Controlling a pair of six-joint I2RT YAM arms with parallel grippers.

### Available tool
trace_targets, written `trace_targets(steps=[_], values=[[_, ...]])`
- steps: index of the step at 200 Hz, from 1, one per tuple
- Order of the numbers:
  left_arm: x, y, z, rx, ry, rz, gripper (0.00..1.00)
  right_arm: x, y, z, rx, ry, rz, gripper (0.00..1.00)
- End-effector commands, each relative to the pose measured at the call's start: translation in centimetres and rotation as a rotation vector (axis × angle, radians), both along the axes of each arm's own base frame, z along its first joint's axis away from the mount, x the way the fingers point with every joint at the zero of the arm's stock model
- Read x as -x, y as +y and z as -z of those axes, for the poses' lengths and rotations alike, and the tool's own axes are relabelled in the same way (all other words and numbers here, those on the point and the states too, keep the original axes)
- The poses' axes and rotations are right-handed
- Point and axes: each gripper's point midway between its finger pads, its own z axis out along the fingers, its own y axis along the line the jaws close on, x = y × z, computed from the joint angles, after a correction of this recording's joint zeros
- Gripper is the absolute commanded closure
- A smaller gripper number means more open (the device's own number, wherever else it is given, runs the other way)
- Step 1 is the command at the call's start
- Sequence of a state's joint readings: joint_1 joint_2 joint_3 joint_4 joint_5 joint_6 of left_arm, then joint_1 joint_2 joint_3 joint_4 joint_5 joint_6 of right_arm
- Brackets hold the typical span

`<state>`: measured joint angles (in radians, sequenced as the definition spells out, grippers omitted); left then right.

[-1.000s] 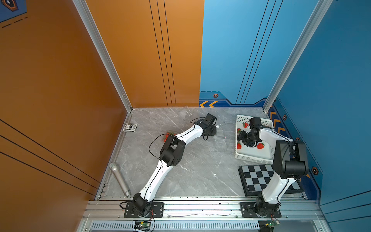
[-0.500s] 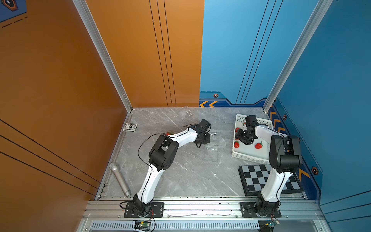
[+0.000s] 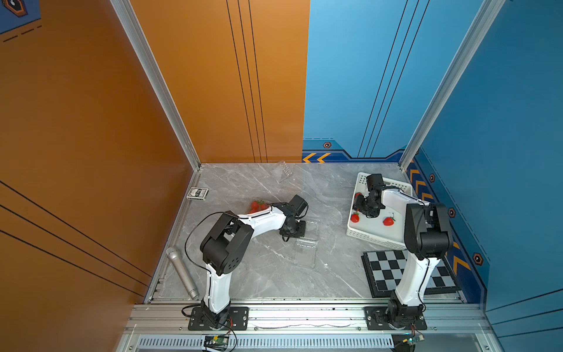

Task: Pack strawberries into containers
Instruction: Move the packing box to the center of the board, then pick up the strawberry from the basket.

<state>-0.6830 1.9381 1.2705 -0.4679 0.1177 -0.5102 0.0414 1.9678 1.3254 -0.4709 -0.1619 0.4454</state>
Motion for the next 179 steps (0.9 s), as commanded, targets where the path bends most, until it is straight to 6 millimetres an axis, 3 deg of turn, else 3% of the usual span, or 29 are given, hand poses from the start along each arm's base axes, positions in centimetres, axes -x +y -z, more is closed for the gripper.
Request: trace_targets(steps=[1,55,124,179], values=[[2.3,0.6,0.7,-0.024,0.061,0.052,0.85,-1.1,-0.5,-0.2,0.038,-0.022,0.024,0.43],[1.7,0.7,0.0,-0.013,0.042,0.047,0.85,-2.6,0.2,-0.4,-0.064,-0.072,0.067,0.47],[1.6,0.9,-0.1,-0.009,0.042,0.045,0.84,-1.4,0.4,1.9,-0.058,-0.017,0.07,0.47],[1.5,1.0,-0.4,-0.005,0.037,0.035,0.84,-0.6,0.5,2.6,-0.059,0.004,0.069,0.64]])
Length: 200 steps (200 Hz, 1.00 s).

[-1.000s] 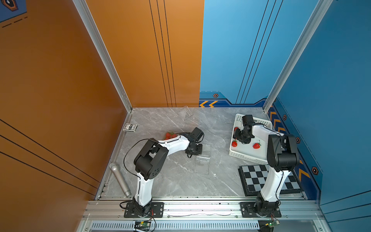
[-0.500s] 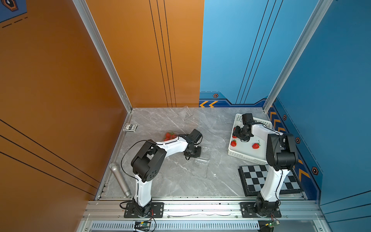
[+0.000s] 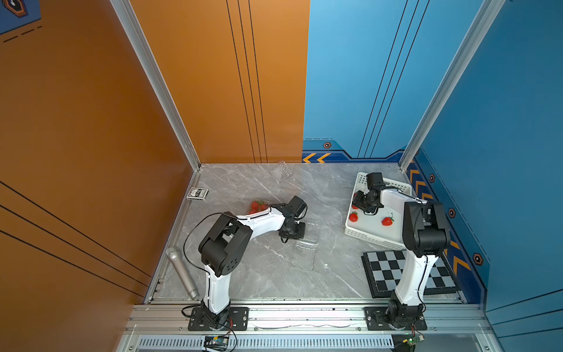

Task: Pack strawberries into containers
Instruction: Pick up the strawberry from the basket.

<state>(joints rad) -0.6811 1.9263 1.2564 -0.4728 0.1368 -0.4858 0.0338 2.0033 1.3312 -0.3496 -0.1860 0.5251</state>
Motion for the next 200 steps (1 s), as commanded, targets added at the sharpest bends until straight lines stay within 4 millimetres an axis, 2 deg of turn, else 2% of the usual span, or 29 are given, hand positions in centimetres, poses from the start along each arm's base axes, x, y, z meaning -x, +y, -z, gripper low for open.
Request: trace_targets(steps=[1,19,39,51,82,106,123,138,167,200], values=[[1.0,0.9,-0.4,-0.01,0.028,0.008,0.84,2.1,0.4,2.5,-0.004,0.083,-0.003,0.65],[1.0,0.9,-0.3,-0.011,0.028,0.007,0.84,2.5,0.0,2.3,0.005,0.081,0.0,0.68],[1.0,0.9,-0.3,-0.011,0.029,0.006,0.84,2.8,-0.6,0.9,0.012,0.05,0.012,0.72],[1.0,0.9,-0.3,-0.011,0.031,0.003,0.83,2.9,-0.9,-0.3,0.012,0.021,0.018,0.74],[1.0,0.9,-0.6,-0.007,0.024,0.001,0.79,3.6,-1.8,-5.1,0.019,-0.084,0.034,0.75],[0.9,0.8,-1.0,-0.002,0.016,-0.004,0.68,4.6,-1.2,-8.0,0.001,-0.13,0.011,0.75],[0.8,0.8,-1.3,-0.001,0.008,-0.009,0.56,5.4,-0.2,-9.5,-0.017,-0.147,-0.019,0.75],[0.6,0.8,-1.6,0.001,-0.001,-0.015,0.5,6.3,0.9,-10.5,-0.041,-0.161,-0.045,0.75],[0.2,0.4,-3.0,0.066,-0.049,-0.04,0.45,8.1,3.8,-12.3,-0.079,-0.188,-0.109,0.75],[-0.5,1.7,-5.1,0.076,-0.112,-0.103,0.43,10.5,9.5,-13.2,-0.101,-0.18,-0.25,0.75]])
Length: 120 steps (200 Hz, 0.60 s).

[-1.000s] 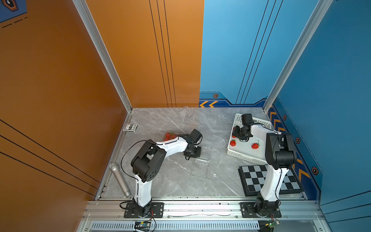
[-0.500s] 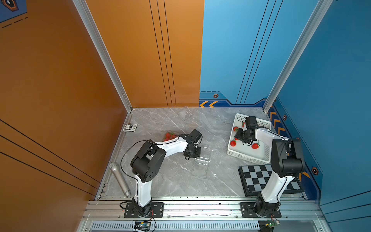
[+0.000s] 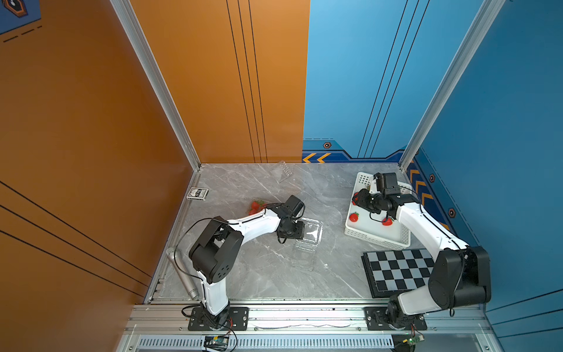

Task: Pack strawberries into containers
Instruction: Pick up the strawberry from the basket, then place the strawberry in the packing box.

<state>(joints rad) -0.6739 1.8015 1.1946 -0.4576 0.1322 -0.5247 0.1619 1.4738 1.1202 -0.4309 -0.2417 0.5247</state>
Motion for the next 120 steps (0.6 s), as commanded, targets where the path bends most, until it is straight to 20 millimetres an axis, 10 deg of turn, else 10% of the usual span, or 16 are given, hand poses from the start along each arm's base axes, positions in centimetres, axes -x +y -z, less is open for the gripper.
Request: trace_targets(steps=[1,70,120], values=[[-0.9,1.0,-2.1,0.024,-0.063,-0.06,0.43,2.8,3.9,0.2,-0.017,0.051,-0.1,0.75],[-0.1,6.4,-4.0,0.052,-0.134,-0.216,0.43,7.7,15.5,3.9,-0.009,0.14,-0.348,0.75],[1.2,8.5,-3.7,0.048,-0.133,-0.258,0.43,8.1,18.1,8.7,0.027,0.238,-0.399,0.76]])
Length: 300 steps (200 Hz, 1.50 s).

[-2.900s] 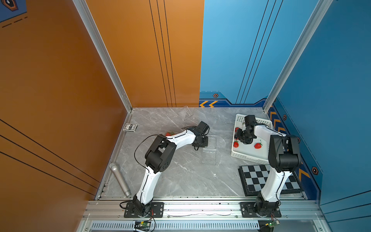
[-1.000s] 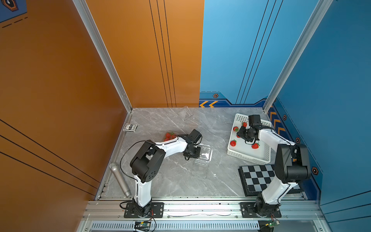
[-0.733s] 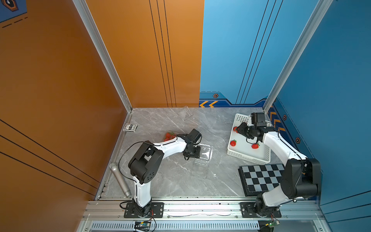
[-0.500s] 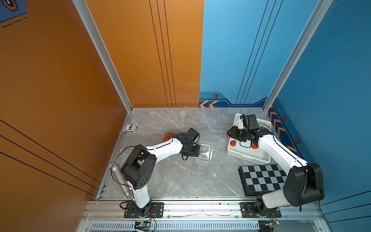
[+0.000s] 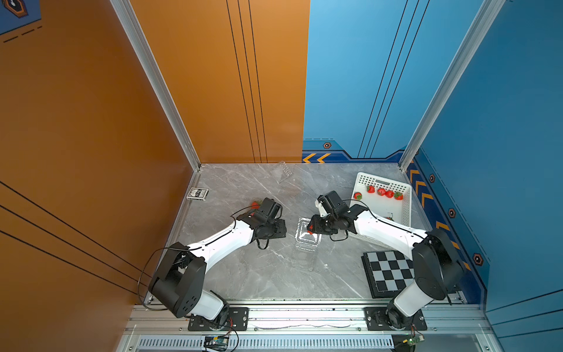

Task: Pack strawberries into containers
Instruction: Place the strawberry in the packing box, then pick up the strawberry from the basket.

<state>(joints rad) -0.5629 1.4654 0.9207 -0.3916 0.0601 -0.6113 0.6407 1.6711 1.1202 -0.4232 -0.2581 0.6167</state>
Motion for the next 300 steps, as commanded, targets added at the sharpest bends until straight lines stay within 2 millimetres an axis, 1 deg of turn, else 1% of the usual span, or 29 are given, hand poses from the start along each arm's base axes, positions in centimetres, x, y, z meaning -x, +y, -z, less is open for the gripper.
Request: trace_targets(steps=[1,18,28,46,59,83,101,124,149,162,178,198,205,209,211,214,222,236,249,262,277,280,290,300], values=[[0.2,1.0,-0.3,-0.002,-0.019,-0.038,0.43,-0.7,0.7,1.3,0.012,0.018,0.012,0.76],[0.2,1.1,-0.4,0.007,-0.024,-0.041,0.43,-1.5,0.7,2.2,0.036,0.019,0.014,0.76],[0.1,1.0,-0.5,0.013,-0.027,-0.04,0.43,-1.8,0.7,3.0,0.05,0.032,0.019,0.76],[0.1,0.8,-0.4,0.021,-0.021,-0.032,0.43,-2.7,0.8,3.8,0.069,0.048,0.02,0.75],[0.0,0.6,-0.5,0.025,-0.02,-0.029,0.43,-3.1,0.9,4.3,0.091,0.061,0.017,0.68],[-0.1,0.4,-0.6,0.028,-0.021,-0.026,0.43,-3.6,0.9,4.7,0.124,0.076,0.009,0.54],[-0.2,0.3,-0.7,0.031,-0.024,-0.026,0.43,-4.0,0.8,4.1,0.145,0.063,0.0,0.48],[-0.4,0.2,-0.8,0.033,-0.025,-0.025,0.43,-4.3,0.0,2.7,0.179,0.039,-0.006,0.41],[-0.6,0.0,-1.0,0.036,-0.027,-0.022,0.43,-4.4,-1.2,0.6,0.183,0.008,-0.003,0.4],[-0.8,-0.2,-1.2,0.037,-0.034,-0.021,0.42,-4.3,-2.2,-1.1,0.187,-0.024,0.006,0.41],[-1.2,-0.6,-1.6,0.038,-0.043,-0.019,0.42,-4.5,-4.0,-3.4,0.177,-0.075,0.043,0.41],[-1.9,-1.8,-2.3,0.043,-0.061,0.003,0.41,-5.0,-7.3,-5.8,0.171,-0.134,0.119,0.41],[-2.1,-2.4,-2.6,0.046,-0.066,0.011,0.41,-5.3,-8.8,-6.2,0.173,-0.148,0.155,0.41],[-2.0,-2.6,-2.3,0.04,-0.059,0.017,0.41,-5.5,-9.7,-6.4,0.173,-0.155,0.176,0.41],[-2.4,-3.1,-3.0,0.049,-0.073,0.023,0.41,-5.6,-10.1,-6.4,0.173,-0.155,0.186,0.41],[-2.6,-3.5,-3.3,0.054,-0.079,0.03,0.41,-5.8,-10.8,-6.6,0.173,-0.16,0.203,0.41],[-3.1,-4.5,-3.7,0.057,-0.088,0.047,0.41,-6.4,-12.6,-6.6,0.167,-0.164,0.253,0.41],[-3.7,-6.5,-4.2,0.063,-0.096,0.079,0.4,-7.8,-16.0,-6.3,0.156,-0.169,0.351,0.41],[-4.4,-8.4,-4.5,0.072,-0.106,0.105,0.38,-9.5,-19.0,-5.5,0.129,-0.159,0.441,0.42],[-5.1,-10.6,-4.8,0.085,-0.113,0.141,0.38,-11.3,-21.2,-4.3,0.101,-0.141,0.513,0.42],[-5.9,-13.4,-5.1,0.112,-0.113,0.188,0.38,-13.1,-23.0,-2.7,0.083,-0.113,0.569,0.42],[-6.0,-13.8,-4.9,0.112,-0.108,0.198,0.38,-13.5,-23.3,-2.4,0.08,-0.11,0.576,0.42],[-6.4,-15.3,-5.0,0.116,-0.109,0.224,0.39,-14.8,-24.1,-1.5,0.076,-0.097,0.599,0.42],[-6.8,-16.6,-4.9,0.112,-0.105,0.246,0.39,-16.0,-24.5,-0.5,0.057,-0.084,0.609,0.42]])
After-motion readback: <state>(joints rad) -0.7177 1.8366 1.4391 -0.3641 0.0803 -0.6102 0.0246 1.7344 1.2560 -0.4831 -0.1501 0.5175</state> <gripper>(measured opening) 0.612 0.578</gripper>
